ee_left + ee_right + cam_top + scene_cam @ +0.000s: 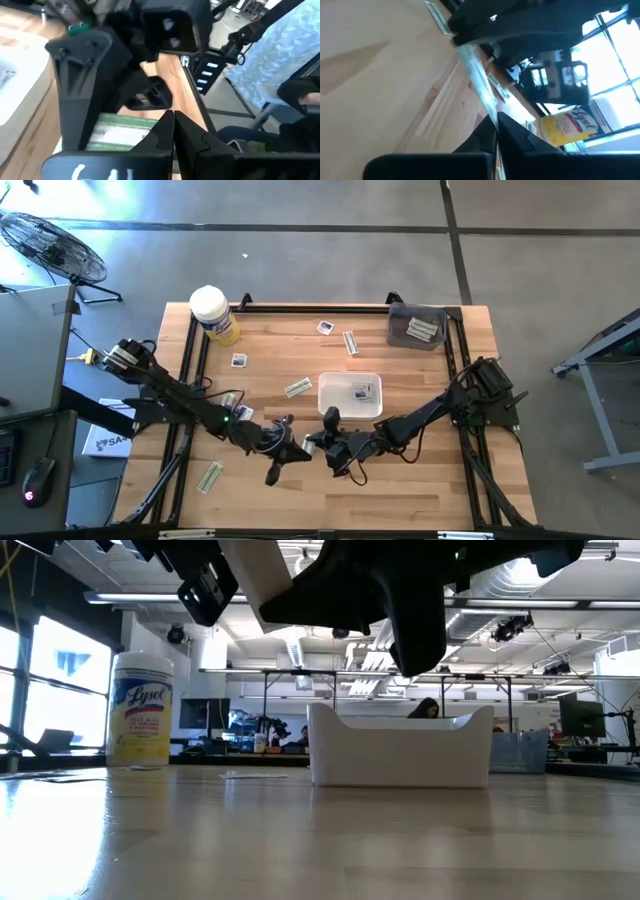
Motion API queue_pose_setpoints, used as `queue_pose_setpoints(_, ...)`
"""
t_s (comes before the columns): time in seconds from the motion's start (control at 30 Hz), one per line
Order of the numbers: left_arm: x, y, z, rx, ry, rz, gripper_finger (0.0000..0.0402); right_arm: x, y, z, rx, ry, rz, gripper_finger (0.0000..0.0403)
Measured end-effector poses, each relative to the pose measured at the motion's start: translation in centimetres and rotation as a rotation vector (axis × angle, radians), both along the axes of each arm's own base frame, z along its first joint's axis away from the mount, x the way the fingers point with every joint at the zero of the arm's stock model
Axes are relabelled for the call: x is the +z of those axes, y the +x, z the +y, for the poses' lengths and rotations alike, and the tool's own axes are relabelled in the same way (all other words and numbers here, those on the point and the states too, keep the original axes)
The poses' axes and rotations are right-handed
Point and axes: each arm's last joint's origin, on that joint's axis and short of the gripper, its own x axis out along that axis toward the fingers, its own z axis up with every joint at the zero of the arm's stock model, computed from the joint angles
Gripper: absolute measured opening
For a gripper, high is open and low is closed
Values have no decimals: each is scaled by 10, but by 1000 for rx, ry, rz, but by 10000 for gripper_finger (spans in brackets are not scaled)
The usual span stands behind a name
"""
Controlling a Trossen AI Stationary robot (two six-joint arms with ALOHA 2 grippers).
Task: Pick & Place First Aid Supplies
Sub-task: Put the green bandage into the black bin
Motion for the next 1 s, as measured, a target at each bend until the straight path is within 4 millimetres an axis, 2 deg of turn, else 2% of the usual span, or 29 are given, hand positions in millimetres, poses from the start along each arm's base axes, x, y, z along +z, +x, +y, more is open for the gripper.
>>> queue_pose_setpoints(0.17,7,-4,1,-34,9,-16,32,-2,2,-9,-39,47,18,2)
queue_pose_setpoints(0.4,19,-11,6,-9,81,-38,133,-5,5,-18,-93,120,36,1)
queue_pose_setpoints(0.5,31,-20,13,30,153,-53,164,0,0,-24,-136,189,71,1)
queue_pose_setpoints(0.6,45,-33,24,129,245,-58,179,13,-9,-37,-232,253,119,1)
queue_pose_setpoints(0.7,54,-45,35,243,335,-50,181,31,-24,-56,-349,294,164,1)
queue_pose_setpoints(0.8,60,-51,41,338,395,-48,181,48,-44,-83,-497,330,235,1)
queue_pose_setpoints(1.0,59,-51,42,372,447,-46,181,66,-96,-158,-870,349,453,0)
